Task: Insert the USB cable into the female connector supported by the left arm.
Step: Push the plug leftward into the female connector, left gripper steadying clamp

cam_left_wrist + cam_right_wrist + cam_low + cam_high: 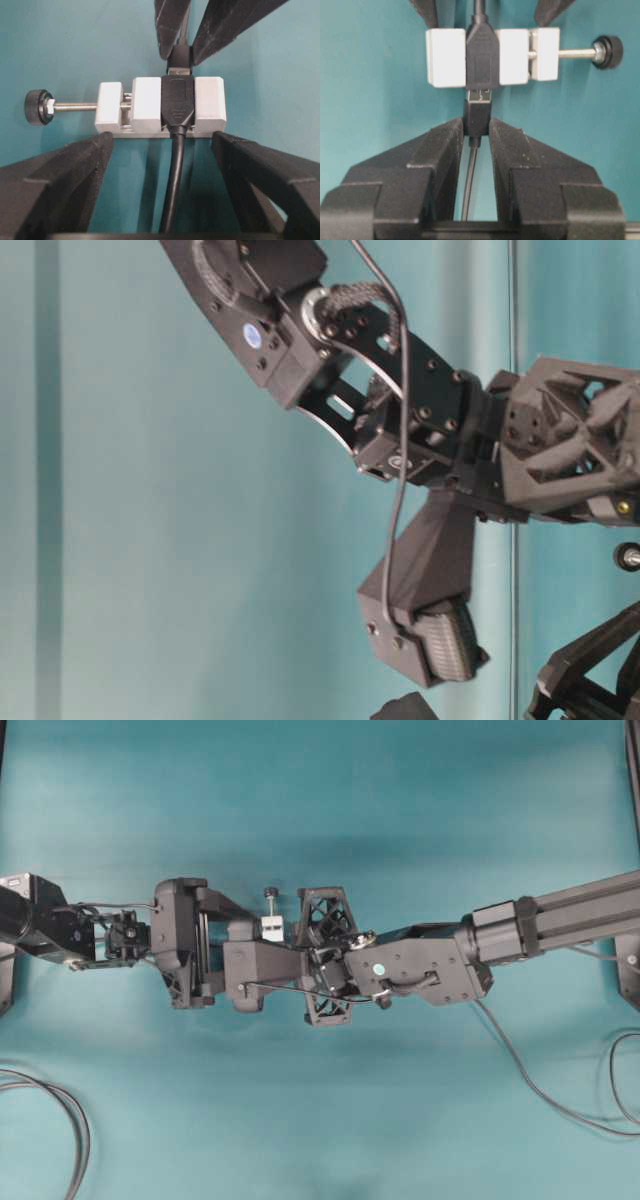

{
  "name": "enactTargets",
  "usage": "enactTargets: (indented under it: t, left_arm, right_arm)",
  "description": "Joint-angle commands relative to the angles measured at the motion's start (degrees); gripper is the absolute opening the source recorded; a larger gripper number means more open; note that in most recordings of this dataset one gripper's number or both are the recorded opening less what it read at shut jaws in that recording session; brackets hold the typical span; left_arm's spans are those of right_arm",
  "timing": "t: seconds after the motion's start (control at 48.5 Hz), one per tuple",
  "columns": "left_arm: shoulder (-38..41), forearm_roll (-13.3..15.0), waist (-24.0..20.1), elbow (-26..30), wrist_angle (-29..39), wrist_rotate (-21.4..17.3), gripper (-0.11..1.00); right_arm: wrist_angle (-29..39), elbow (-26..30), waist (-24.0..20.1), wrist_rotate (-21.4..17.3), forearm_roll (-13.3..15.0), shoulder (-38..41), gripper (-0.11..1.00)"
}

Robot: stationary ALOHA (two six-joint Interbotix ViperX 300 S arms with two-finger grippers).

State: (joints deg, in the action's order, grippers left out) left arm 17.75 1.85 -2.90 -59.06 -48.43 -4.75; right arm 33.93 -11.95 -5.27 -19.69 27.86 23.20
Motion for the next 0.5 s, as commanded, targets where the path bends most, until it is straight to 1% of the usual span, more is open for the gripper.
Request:
enactTargets:
  t: [0.0,0.186,0.351,0.475]
  left_arm:
    - [-1.3,0.1,0.9,0.4,-0.2,0.5,0.93]
    - [-1.5,0.1,2.3,1.0,1.1,0.4,0.93]
    - [-1.5,0.1,2.9,1.7,3.6,0.4,0.93]
    - [-1.5,0.1,3.1,1.9,3.9,0.4,0.93]
  right_arm:
    - [-1.9,2.7,-0.7,0.6,0.3,-0.7,0.20]
    - [-2.6,4.0,-0.6,3.7,0.3,-0.5,0.20]
    - [-2.6,4.8,-0.7,5.1,0.3,-0.5,0.20]
    - [-2.6,5.7,-0.7,6.0,0.3,-0.5,0.20]
